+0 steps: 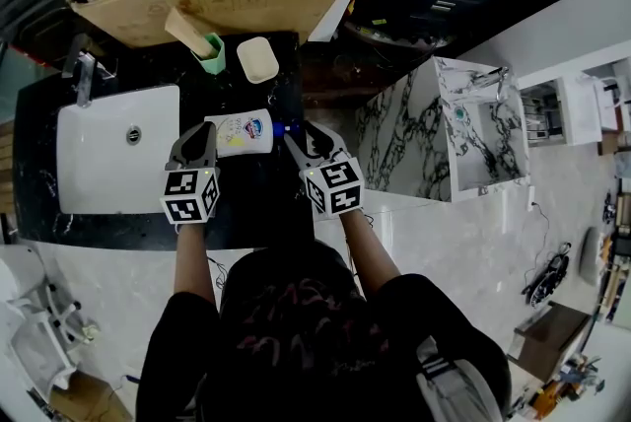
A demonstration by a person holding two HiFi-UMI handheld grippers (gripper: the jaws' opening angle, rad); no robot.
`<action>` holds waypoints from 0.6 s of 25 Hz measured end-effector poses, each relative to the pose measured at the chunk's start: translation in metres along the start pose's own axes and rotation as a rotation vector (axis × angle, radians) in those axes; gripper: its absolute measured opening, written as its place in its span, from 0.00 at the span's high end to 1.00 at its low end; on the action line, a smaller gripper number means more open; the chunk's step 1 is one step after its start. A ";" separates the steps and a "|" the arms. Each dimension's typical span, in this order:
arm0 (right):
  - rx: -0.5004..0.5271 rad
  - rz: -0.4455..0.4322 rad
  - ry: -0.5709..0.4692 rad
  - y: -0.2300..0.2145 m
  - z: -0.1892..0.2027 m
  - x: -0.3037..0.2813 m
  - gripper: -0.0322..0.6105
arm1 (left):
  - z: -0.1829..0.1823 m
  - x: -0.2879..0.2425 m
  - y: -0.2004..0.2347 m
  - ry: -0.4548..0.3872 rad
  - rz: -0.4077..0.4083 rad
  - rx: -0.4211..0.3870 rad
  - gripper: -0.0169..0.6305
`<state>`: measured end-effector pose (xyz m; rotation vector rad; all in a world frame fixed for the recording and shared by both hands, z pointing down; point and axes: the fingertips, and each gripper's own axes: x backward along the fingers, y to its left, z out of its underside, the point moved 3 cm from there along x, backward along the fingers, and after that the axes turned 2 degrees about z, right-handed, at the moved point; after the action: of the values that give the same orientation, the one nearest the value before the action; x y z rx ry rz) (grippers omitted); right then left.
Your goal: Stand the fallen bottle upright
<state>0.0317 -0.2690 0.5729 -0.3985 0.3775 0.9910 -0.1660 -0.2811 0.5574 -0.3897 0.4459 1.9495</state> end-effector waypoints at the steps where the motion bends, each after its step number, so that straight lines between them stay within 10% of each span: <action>1: 0.001 0.008 0.008 -0.001 0.002 -0.002 0.67 | 0.000 0.000 0.000 0.000 0.002 0.000 0.95; 15: 0.036 0.070 -0.035 -0.001 -0.014 -0.006 0.81 | 0.001 0.003 0.002 -0.025 0.035 0.024 0.95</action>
<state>0.0283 -0.2804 0.5639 -0.3363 0.3791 1.0561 -0.1693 -0.2786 0.5571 -0.3432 0.4624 1.9790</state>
